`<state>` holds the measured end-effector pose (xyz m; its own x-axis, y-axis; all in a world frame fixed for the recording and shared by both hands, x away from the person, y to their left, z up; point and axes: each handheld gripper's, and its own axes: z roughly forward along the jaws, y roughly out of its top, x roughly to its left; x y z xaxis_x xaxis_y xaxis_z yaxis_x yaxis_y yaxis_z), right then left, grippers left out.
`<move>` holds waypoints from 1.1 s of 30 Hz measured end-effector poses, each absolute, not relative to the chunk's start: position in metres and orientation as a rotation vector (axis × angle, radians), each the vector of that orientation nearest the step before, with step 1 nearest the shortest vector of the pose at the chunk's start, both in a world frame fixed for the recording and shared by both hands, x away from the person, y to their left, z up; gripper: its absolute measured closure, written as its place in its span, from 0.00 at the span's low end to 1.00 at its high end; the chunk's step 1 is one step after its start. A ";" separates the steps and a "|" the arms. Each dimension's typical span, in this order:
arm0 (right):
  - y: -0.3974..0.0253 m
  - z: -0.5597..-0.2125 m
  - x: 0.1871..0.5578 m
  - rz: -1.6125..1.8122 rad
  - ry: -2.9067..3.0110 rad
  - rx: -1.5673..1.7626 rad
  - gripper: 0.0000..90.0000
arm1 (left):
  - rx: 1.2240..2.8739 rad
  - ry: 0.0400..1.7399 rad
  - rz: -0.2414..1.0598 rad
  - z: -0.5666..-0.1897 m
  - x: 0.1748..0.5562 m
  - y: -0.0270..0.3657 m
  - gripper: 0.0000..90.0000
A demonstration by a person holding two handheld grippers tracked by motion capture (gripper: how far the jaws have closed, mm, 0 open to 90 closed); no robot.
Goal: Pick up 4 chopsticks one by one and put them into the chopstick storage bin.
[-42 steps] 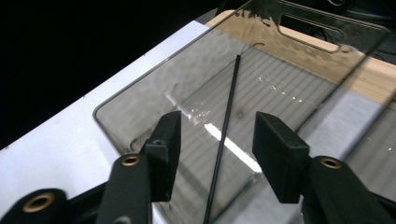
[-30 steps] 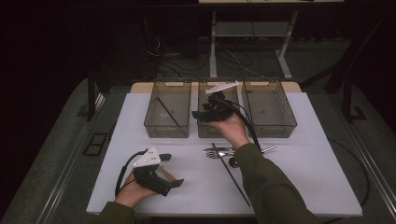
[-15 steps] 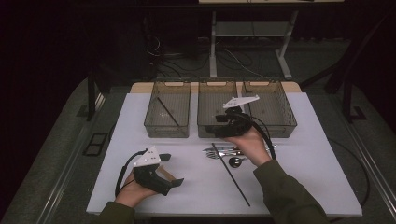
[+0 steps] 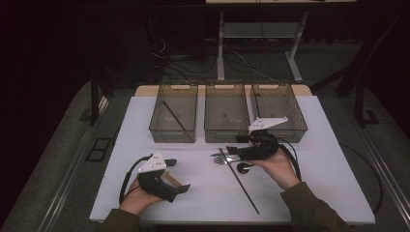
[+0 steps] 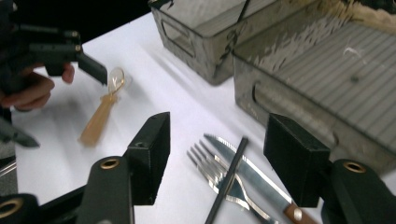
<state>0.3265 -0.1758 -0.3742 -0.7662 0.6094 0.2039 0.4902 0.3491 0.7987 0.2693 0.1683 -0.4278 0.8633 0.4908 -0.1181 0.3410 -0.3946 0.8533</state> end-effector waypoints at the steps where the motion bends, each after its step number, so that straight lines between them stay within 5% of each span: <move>1: -0.178 -0.376 0.324 1.384 2.475 1.010 0.48 | 2.021 0.605 0.188 -0.428 0.269 0.168 0.00; 17: -0.200 -0.404 0.272 1.284 2.542 1.045 0.61 | 2.013 0.614 0.193 -0.427 0.268 0.170 0.00; 33: -0.181 -0.435 0.266 1.134 2.596 1.073 0.75 | 2.020 0.604 0.195 -0.427 0.269 0.169 0.00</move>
